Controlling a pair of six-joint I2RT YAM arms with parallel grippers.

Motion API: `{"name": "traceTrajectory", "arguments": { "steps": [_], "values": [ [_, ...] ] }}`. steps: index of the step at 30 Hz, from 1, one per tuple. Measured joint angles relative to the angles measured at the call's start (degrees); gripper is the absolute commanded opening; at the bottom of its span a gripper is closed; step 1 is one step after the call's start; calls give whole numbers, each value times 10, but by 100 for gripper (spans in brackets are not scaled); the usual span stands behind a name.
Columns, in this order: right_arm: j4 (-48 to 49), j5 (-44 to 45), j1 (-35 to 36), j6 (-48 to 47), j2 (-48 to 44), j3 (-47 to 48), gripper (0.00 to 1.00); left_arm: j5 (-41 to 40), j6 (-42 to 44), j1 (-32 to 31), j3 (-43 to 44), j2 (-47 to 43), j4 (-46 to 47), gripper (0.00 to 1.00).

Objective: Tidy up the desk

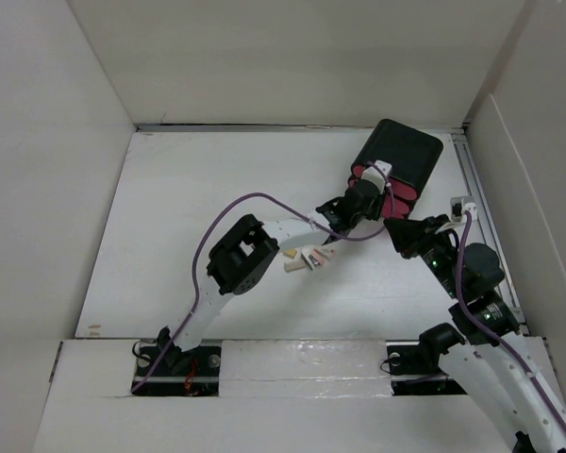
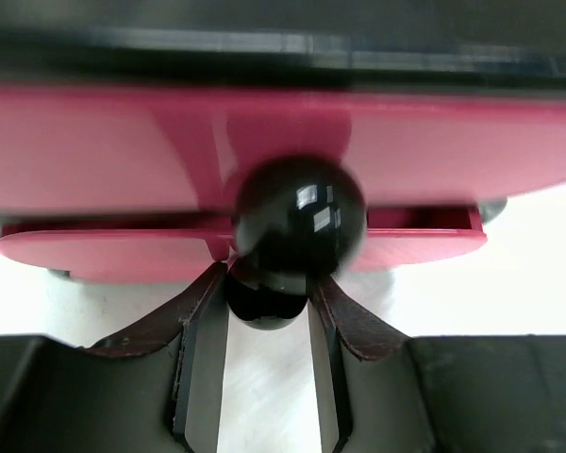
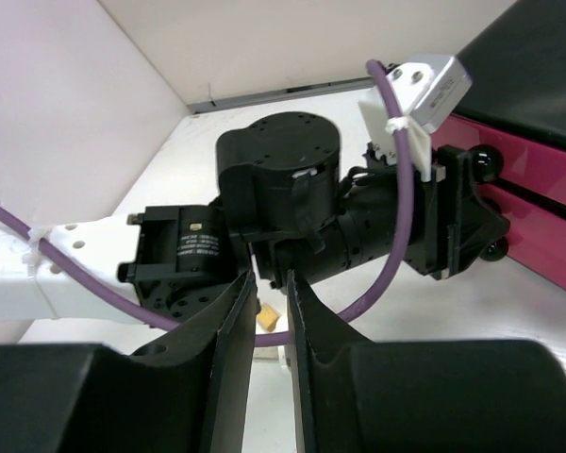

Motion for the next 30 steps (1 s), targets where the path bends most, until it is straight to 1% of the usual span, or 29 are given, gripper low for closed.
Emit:
{"name": "traceTrajectory", "arguments": {
  "steps": [10,17,22,25,26,28,30],
  "values": [
    [4,7,0,0,11,0,25,17,-1,-1,-148,-90,52,0],
    [5,13,0,0,11,0,24,28,-1,-3,-222,-137,71,0],
    [5,17,0,0,10,-1,24,29,-2,-6,-257,-162,74,0],
    [6,18,0,0,9,-3,24,29,-3,-7,-277,-174,76,3],
    [9,19,0,0,9,-5,24,29,-3,-8,-280,-177,75,8],
    [9,20,0,0,9,-9,24,29,-3,-8,-282,-177,75,10],
    [9,20,0,0,9,-12,24,29,-4,-8,-282,-177,74,14]
  ]
}}
